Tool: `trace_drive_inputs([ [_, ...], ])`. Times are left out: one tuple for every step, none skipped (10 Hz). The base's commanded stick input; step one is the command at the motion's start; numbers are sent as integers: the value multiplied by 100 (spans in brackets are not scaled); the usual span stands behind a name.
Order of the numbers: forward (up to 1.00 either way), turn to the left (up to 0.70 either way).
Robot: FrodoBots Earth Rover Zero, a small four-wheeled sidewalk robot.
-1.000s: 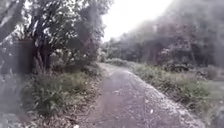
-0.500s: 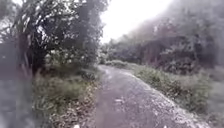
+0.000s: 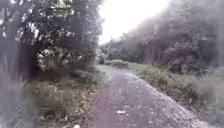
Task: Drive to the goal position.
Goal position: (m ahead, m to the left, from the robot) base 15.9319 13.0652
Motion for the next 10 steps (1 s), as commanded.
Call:
trace_drive_inputs([
  [70,0],
  [70,0],
  [70,0],
  [70,0],
  [70,0],
  [70,0],
  [70,0],
  [70,0],
  [70,-6],
  [70,-28],
])
